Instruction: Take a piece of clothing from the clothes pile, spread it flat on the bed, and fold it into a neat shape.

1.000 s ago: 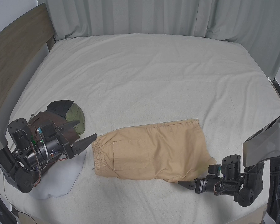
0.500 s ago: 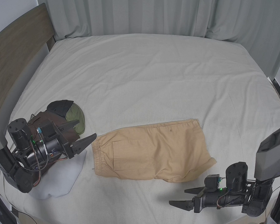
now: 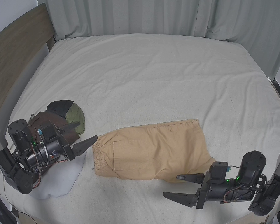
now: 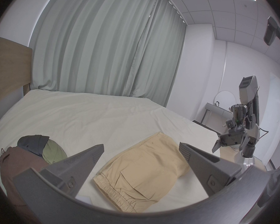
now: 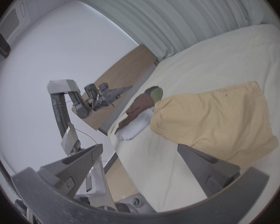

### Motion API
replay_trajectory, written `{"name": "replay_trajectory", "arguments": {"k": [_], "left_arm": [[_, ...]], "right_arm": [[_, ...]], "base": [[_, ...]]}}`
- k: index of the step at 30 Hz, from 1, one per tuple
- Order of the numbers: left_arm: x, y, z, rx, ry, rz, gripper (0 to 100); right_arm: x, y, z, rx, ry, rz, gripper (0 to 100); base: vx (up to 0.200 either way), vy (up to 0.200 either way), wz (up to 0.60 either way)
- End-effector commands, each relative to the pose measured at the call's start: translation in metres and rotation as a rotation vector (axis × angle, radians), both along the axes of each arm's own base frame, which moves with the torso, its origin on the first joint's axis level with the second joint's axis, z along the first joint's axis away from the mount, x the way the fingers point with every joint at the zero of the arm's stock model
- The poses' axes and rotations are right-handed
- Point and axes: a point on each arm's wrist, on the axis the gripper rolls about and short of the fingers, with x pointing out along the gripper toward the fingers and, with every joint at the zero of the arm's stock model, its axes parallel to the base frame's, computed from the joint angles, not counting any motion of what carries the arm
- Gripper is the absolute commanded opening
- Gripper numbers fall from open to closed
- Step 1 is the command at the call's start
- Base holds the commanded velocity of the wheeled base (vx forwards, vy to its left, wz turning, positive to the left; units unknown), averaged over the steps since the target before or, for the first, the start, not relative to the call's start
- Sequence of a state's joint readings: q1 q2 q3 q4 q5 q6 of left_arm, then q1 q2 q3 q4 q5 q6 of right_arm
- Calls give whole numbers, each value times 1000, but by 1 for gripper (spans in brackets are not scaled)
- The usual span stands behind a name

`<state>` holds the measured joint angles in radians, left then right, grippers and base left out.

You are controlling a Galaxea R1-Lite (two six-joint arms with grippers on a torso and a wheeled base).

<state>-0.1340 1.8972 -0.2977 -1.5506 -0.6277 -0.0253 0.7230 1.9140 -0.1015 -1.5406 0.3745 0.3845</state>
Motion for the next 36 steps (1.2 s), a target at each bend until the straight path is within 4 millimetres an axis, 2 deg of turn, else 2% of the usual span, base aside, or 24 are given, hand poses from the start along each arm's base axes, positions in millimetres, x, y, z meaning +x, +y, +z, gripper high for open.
{"name": "replay_trajectory", "arguments": {"k": [1, 7, 12, 16, 26, 30, 32, 36], "left_arm": [[0, 0, -2, -1, 9, -1, 100], [-2, 0, -1, -33, 39, -6, 100], [-3, -1, -1, -34, 43, -8, 100], [-4, -1, -2, -35, 51, -9, 100], [-1, -2, -12, -161, 214, 1, 100], [5, -3, -29, -166, 290, 9, 100], [10, -3, -46, -157, 345, 19, 100], [16, -1, -61, -152, 395, 35, 100]], "right_arm": [[-1, -4, 21, 67, -69, -3, 100], [8, -5, 35, 113, -131, -33, 100], [6, -11, 48, 150, -171, -52, 100], [11, -15, 49, 153, -180, -76, 100], [15, -14, 52, 162, -189, -87, 100], [17, -15, 51, 160, -187, -96, 100], [17, -16, 51, 159, -186, -98, 100], [18, -17, 51, 158, -187, -104, 100]], "base": [[0, 0, 0], [0, 0, 0], [0, 0, 0], [0, 0, 0], [0, 0, 0], [0, 0, 0], [0, 0, 0], [0, 0, 0]]}}
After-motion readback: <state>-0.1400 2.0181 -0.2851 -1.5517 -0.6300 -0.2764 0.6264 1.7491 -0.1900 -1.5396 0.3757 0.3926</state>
